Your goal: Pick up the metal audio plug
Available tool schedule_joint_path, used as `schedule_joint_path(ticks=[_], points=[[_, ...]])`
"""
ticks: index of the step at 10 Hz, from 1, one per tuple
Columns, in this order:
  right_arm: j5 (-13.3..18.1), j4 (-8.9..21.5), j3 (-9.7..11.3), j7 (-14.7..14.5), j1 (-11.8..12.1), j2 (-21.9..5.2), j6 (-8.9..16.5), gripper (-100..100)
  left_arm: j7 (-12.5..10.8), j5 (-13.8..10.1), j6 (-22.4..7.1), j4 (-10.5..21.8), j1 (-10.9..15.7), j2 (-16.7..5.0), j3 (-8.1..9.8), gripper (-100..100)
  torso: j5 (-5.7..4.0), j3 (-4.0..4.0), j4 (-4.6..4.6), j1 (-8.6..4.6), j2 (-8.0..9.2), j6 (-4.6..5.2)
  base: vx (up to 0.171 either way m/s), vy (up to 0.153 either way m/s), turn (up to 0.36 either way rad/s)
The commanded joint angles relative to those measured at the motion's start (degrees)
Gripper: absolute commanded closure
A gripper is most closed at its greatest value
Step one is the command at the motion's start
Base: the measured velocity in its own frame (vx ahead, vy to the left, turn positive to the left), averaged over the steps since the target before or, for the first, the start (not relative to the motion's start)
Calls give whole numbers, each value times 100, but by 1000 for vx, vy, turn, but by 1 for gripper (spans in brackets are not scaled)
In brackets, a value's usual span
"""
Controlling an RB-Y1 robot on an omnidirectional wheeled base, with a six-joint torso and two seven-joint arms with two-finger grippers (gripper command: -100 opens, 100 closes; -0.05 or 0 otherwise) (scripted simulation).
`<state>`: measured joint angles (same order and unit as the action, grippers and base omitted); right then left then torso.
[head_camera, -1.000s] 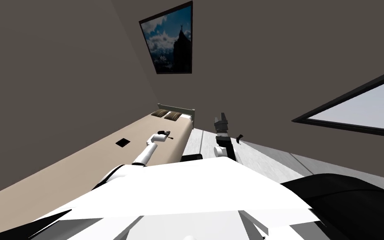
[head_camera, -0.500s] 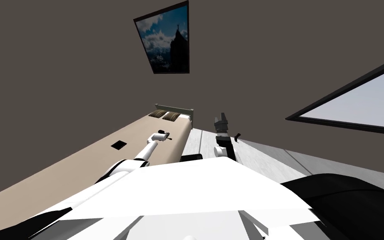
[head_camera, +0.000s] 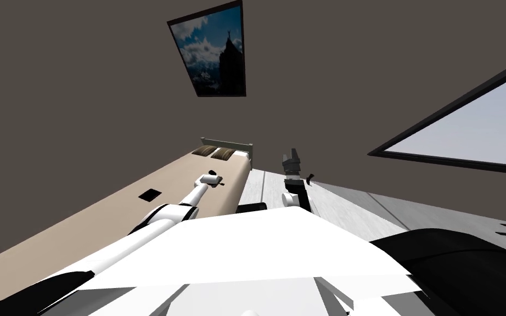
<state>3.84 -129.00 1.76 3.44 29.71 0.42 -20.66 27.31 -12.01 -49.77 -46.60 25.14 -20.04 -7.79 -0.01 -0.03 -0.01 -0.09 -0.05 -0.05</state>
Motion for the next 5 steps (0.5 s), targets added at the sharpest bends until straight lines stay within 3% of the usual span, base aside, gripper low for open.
schedule_joint_path(ticks=[1,5], points=[[0,0,0,0,0,0,0,0,36,-39,-126,286,179,2,-10,-100,0,0,0,0,0,0,5,-19,-60],[0,0,0,0,0,0,0,0,100,-112,-328,730,404,-19,-18,-100,0,1,1,-2,0,2,6,-16,-54]])
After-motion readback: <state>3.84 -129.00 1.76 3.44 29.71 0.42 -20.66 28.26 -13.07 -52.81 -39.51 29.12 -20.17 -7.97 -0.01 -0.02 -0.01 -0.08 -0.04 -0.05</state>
